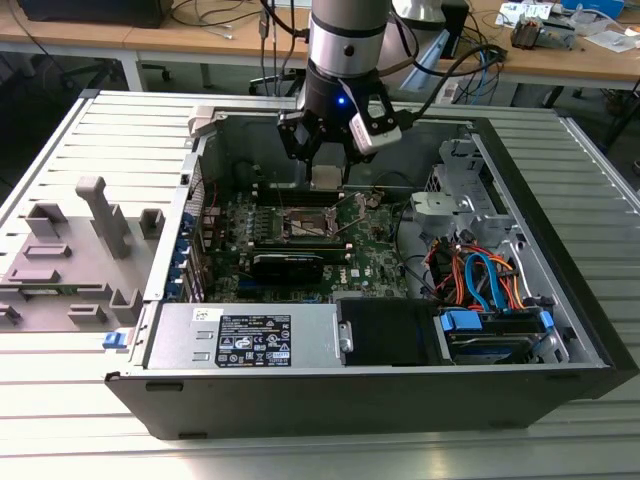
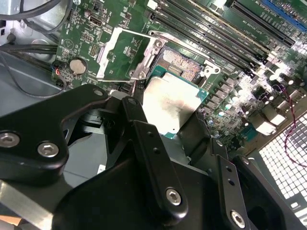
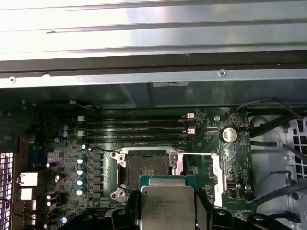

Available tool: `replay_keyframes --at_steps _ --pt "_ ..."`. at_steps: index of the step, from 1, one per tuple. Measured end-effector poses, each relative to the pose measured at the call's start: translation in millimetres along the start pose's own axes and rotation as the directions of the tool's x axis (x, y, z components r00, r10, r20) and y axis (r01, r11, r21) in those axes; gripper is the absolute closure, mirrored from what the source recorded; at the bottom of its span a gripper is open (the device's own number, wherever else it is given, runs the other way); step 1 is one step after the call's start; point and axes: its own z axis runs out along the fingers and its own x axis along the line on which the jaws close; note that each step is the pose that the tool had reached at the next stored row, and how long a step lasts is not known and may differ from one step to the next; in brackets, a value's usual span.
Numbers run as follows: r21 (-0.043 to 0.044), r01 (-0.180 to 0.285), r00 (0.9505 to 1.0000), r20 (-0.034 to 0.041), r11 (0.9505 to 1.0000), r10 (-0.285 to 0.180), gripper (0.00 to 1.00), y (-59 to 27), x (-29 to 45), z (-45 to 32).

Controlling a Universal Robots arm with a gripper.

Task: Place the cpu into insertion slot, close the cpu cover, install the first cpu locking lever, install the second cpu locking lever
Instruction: 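Place the cpu into insertion slot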

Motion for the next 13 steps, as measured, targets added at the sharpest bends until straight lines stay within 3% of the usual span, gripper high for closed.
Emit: replay_keyframes --at_steps 5,13 --pt "0.0000 0.000 1.0000 0.0000 1.0000 0.000 0.45 -2.0 -0.1 5.5" --pt "0.0001 0.000 1.0000 -0.0001 1.0000 0.000 0.45 -2.7 -0.2 7.4"
